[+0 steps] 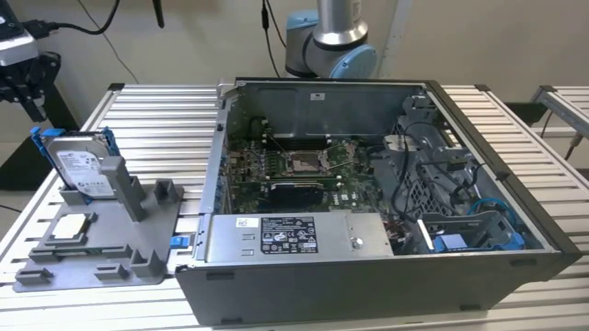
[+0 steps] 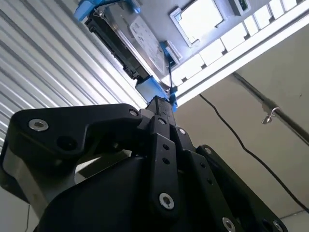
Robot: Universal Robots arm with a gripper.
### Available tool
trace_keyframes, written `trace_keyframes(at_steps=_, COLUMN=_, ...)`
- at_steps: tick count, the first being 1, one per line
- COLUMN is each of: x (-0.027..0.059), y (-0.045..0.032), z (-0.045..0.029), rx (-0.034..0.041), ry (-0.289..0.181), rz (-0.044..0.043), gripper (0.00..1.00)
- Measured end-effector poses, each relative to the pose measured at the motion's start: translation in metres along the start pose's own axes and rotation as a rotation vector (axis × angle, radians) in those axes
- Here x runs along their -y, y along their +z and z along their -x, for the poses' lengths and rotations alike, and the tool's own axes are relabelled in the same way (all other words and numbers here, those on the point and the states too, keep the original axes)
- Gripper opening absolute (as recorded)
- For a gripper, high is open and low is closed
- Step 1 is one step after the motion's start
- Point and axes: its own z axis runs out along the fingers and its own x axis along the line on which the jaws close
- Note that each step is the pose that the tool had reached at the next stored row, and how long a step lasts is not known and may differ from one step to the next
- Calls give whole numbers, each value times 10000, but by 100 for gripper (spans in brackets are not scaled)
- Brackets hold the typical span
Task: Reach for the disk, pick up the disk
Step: 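Pick up the disk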
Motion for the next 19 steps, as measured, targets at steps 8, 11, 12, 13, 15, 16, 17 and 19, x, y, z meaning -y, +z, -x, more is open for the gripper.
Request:
trace_keyframes(at_steps=8, x=0, y=0, z=0, rx=-55, ry=-1455, rz=0, gripper=0)
trace_keyframes(at_steps=11, x=0, y=0, z=0, rx=-76, ry=-1994, rz=0, gripper=0)
trace_keyframes(at_steps=12, x=0, y=0, z=0, rx=-83, ry=-2180, rz=-1, gripper=0)
trace_keyframes(at_steps=13, x=1, y=0, z=0, rx=-91, ry=-2371, rz=-1, gripper=0)
trace_keyframes(at_steps=15, x=1, y=0, z=0, rx=-105, ry=-2736, rz=-1, gripper=0)
trace_keyframes(at_steps=16, x=0, y=0, z=0, rx=-111, ry=-2908, rz=-1, gripper=0)
trace_keyframes(at_steps=17, x=0, y=0, z=0, rx=-118, ry=-3088, rz=-1, gripper=0)
trace_keyframes(at_steps=19, x=0, y=0, z=0, rx=-132, ry=-3448, rz=-2, gripper=0)
